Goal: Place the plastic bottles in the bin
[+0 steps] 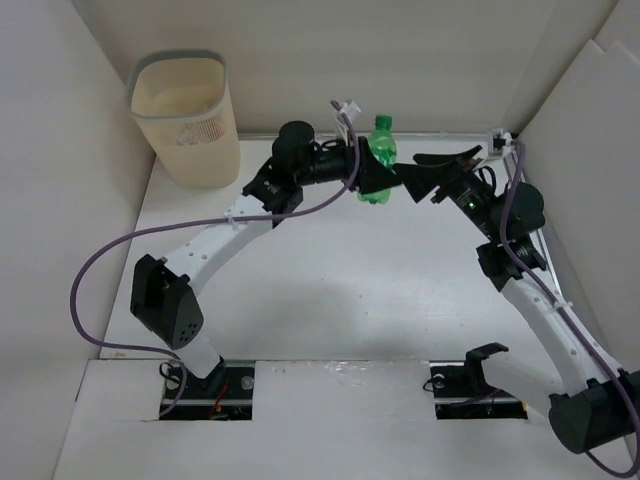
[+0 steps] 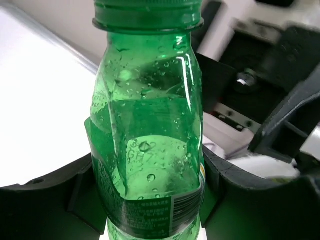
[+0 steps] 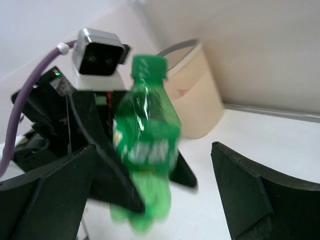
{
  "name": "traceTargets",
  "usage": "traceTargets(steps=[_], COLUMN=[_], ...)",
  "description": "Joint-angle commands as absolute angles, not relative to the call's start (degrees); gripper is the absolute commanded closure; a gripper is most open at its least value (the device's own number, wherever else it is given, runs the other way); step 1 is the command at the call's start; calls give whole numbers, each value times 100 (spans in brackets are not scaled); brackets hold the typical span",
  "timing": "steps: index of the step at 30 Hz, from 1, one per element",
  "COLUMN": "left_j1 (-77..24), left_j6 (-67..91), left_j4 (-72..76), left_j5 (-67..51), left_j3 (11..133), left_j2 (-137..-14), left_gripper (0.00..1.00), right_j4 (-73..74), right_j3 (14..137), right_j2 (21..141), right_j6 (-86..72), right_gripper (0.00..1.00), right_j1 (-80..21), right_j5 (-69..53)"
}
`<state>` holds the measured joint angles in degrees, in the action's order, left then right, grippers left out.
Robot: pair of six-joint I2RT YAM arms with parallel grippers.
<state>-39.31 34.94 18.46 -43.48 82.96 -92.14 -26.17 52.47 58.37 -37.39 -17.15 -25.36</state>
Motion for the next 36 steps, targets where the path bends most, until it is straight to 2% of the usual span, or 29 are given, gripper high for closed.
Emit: traceTargets(steps=[1, 3, 4, 8, 11, 16, 20, 22, 23, 24, 25, 26, 31, 36], left_j1=[-3298, -2929, -2500, -1356, -522, 87, 412, 685, 738, 738, 799, 800, 800, 853], left_j6=[2779, 2559, 2479, 2618, 2882, 2735, 2593, 2645, 2646, 2646, 2558, 2497, 2426, 2426], left_j4=[856, -32, -253, -895, -958, -186, -185, -185, -315, -316, -403, -404, -352, -948], left_j5=[-3536, -2771, -2542, -1251, -617, 682, 1370, 1205, 1117, 1055, 1055, 1002, 1002, 1055], left_j3=[9530, 10183, 10839, 12177, 12794, 12972, 13350, 13586, 13718, 13824, 13982, 13983, 13983, 14581], left_j2=[-9263, -9569, -9693, -10387, -10880, -11179, -11636, -11961, -12084, -12302, -12383, -12436, -12314, -11797], left_gripper=[100, 100, 100, 100, 100, 100, 100, 91, 82, 68, 24, 0, 0, 0], right_j4=[-1488, -1092, -898, -695, -694, -694, -633, -546, -493, -431, -265, -194, 359, 1782], right_j3=[5396, 5327, 5326, 5090, 4948, 4659, 4527, 4526, 4526, 4526, 4605, 4605, 5087, 5826], right_j2=[5223, 4993, 4792, 4536, 4474, 4474, 4360, 4307, 4246, 4245, 4176, 4175, 4174, 4394], right_j6=[-3139, -3051, -2998, -2936, -2936, -2813, -2689, -2637, -2585, -2584, -2497, -2400, -2224, -1812], right_gripper=[0, 0, 0, 0, 0, 0, 0, 0, 0, 0, 0, 0, 0, 0], right_j1=[-1529, -1372, -1371, -1292, -1292, -1292, -1292, -1292, -1292, -1292, -1292, -1292, -1353, -1599], right_j5=[-1198, -590, -589, -642, -940, -1072, -1186, -1239, -1291, -1222, -1222, -1169, -959, -99])
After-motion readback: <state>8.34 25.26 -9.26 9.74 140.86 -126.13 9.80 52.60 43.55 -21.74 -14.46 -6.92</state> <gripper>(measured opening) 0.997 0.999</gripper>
